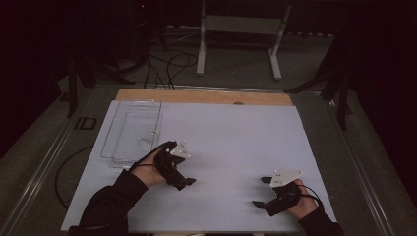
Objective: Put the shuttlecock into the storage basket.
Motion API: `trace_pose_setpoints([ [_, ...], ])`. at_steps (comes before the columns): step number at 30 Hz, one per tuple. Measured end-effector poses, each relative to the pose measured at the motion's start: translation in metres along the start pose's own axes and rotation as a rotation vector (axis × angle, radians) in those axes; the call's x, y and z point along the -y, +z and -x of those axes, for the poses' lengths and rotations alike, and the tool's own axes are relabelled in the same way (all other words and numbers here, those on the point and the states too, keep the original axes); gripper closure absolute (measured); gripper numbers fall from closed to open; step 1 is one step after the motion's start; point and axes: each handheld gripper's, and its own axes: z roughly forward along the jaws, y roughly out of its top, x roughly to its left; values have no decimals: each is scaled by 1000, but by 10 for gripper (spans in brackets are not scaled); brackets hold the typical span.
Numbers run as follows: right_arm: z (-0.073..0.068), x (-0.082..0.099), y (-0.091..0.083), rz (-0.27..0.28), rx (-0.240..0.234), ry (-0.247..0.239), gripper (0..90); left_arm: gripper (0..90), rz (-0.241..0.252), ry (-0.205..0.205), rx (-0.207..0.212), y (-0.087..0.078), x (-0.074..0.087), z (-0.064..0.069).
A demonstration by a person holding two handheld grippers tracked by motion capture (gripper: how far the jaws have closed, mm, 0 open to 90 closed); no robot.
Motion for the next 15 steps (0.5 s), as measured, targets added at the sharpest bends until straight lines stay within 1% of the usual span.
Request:
trace_pose_setpoints([
  [4,0,0,0,-2,-1,2,105,0,-11,9,1,-1,6,3],
  [9,0,0,0,1,0,-2,105,0,-13,-11,10,-1,14,6],
  [13,0,0,0,0,-1,0,104,0,-20,-15,8,-2,21,8],
  [15,-1,0,1,-2,-2,2,105,1,-17,-17,14,-2,24,10],
])
